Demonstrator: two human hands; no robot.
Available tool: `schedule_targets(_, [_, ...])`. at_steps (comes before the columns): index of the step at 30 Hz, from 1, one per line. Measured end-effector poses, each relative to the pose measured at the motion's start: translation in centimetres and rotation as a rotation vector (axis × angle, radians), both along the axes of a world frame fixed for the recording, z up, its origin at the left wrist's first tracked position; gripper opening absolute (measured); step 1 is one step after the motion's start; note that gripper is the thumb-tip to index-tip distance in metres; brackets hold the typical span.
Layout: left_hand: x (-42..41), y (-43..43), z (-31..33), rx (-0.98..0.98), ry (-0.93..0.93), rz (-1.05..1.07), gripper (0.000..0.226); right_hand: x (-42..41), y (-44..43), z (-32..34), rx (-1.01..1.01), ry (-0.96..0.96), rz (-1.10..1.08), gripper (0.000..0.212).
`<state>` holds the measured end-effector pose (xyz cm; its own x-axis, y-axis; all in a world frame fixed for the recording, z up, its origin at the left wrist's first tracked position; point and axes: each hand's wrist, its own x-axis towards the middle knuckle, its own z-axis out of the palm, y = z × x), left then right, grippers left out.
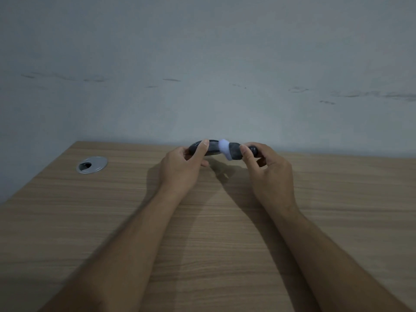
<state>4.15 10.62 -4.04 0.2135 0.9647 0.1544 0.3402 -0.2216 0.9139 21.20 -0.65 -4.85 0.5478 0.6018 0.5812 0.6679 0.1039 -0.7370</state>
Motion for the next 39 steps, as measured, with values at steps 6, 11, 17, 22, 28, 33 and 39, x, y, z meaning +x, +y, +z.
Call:
schedule_targets(6, [0.0,0.1,-0.2,-0.037,-0.036,-0.084,0.054,0.3,0.1,0.0,0.008,0.034,0.002,0.016])
schedule_targets(11, [-0.1,0.6,-0.3,-0.110,-0.128,-0.200,0.052,-0.3,-0.1,0.6,0.051,0.098,0.105,0.017])
schedule_targets(17, [-0.9,0.4,0.2,-0.113,-0.156,-0.251,0.044,-1.4,-0.4,0.9,0.036,0.076,0.203,0.020])
schedule_targets(22, [-1.5,0.1,0.8,-0.146,-0.247,-0.224,0.045,-1.8,0.2,0.5,0.030,0.075,0.217,0.019])
schedule_targets(28, [-1.7,-0.1,1.3,-0.160,-0.241,-0.255,0.054,-0.9,0.2,0.1,-0.008,0.075,0.210,0.015])
schedule_targets(33, [-1.9,0.3,0.8,-0.194,-0.276,-0.357,0.064,-0.6,0.5,-0.2,0.000,0.103,0.134,0.013])
schedule_targets(39, [-1.3,0.2,0.4,-0.174,-0.226,-0.419,0.040,-1.0,0.1,0.4,0.087,0.255,0.127,0.019])
